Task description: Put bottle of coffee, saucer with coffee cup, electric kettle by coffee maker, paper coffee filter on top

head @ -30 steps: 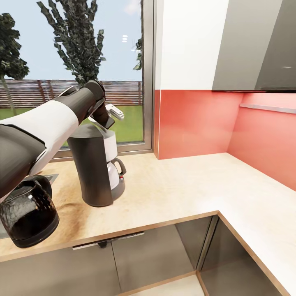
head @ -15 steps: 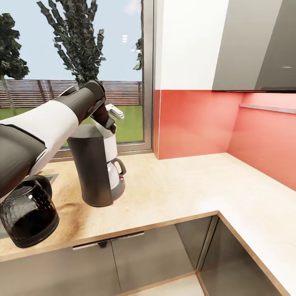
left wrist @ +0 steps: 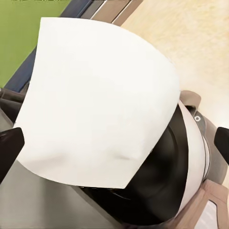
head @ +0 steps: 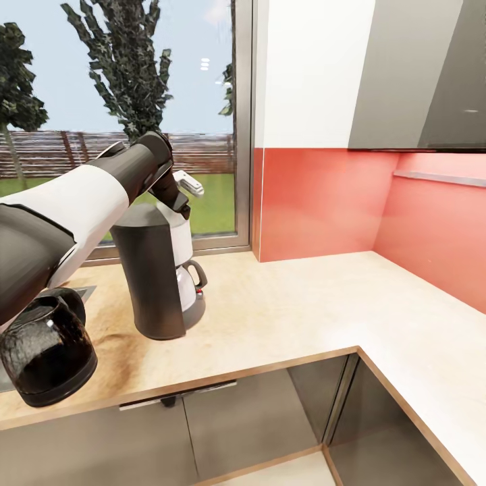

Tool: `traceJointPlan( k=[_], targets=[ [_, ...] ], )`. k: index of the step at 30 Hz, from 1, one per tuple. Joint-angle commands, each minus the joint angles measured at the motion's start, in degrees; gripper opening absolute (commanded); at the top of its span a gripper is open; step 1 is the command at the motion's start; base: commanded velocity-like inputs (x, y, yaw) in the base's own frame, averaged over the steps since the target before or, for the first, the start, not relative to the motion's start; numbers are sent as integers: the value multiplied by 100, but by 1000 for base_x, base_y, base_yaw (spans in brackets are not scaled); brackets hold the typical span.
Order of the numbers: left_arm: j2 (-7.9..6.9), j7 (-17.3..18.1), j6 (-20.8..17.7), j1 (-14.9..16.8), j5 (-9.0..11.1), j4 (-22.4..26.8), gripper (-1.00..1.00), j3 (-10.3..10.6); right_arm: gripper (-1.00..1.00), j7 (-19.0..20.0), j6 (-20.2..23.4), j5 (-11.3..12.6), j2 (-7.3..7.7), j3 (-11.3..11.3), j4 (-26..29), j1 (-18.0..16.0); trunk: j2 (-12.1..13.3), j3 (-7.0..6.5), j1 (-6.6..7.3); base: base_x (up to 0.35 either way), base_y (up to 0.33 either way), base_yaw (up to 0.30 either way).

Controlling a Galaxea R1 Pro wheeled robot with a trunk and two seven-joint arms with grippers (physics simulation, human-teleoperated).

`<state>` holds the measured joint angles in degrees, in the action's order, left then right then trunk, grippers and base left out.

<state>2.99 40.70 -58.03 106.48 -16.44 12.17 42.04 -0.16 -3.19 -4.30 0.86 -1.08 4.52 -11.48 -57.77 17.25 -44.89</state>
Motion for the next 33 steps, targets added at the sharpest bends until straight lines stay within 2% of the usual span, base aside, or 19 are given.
traceJointPlan(
  k=[1,15,18,20,23,24,26,27,29,32,33],
  targets=[
    [0,52,-9,4,-61,5,100,-3,100,-2,-15,-45,1,-7,-4,-4,-4,1,0,0,0,0],
    [-127,48,-7,10,-61,81,100,-11,100,-2,-15,-45,1,-7,-4,-4,-4,-115,0,0,0,0],
    [-194,45,-7,40,-61,213,100,-13,100,-2,-15,-45,1,-7,-4,-4,-4,-141,0,0,0,0],
    [-285,44,-7,76,-61,489,100,-152,100,-2,-15,-45,1,-7,-4,-4,-4,-158,0,0,0,0],
    [-326,44,-7,88,-61,736,100,-540,100,-2,-15,-45,1,-7,-4,-4,-4,-184,0,0,0,0],
    [-338,41,-7,93,-61,922,100,-972,100,-2,-15,-45,1,-7,-4,-4,-4,-193,0,0,0,0],
    [-346,39,-4,96,-57,1129,100,-1402,100,-2,-15,-45,1,-3,-4,-4,-4,-211,0,0,0,0],
    [-351,37,-2,97,-55,1336,100,-1768,100,-2,-15,-45,1,-5,-4,-4,-4,-220,0,0,0,0],
    [-356,36,-2,99,-54,1602,100,-2115,100,-2,-15,-45,1,-5,-4,-4,-4,-236,0,0,0,0],
    [-358,35,-4,100,-53,1838,100,-2310,100,-2,-15,-45,1,-6,-4,-4,-4,-253,0,0,0,0],
    [-362,35,-2,100,-46,1991,100,-2437,100,-2,-15,-45,1,-4,-4,-4,-4,-256,0,0,0,0]
  ],
)
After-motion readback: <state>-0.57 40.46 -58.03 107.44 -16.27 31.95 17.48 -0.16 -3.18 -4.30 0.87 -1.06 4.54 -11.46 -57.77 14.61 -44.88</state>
